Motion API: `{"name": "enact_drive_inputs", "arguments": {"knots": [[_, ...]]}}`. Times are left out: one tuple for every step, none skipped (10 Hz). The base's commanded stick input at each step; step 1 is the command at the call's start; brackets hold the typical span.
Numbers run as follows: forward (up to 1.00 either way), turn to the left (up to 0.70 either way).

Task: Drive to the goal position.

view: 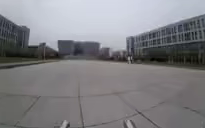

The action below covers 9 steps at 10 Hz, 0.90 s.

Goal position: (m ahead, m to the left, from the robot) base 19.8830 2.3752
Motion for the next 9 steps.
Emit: {"name": "enact_drive_inputs", "arguments": {"knots": [[0.7,0.0],[0.7,0.0],[0.81,0.0],[0.86,0.0],[1.0,0.0],[1.0,0.0],[1.0,0.0],[1.0,0.0],[1.0,0.0]]}}
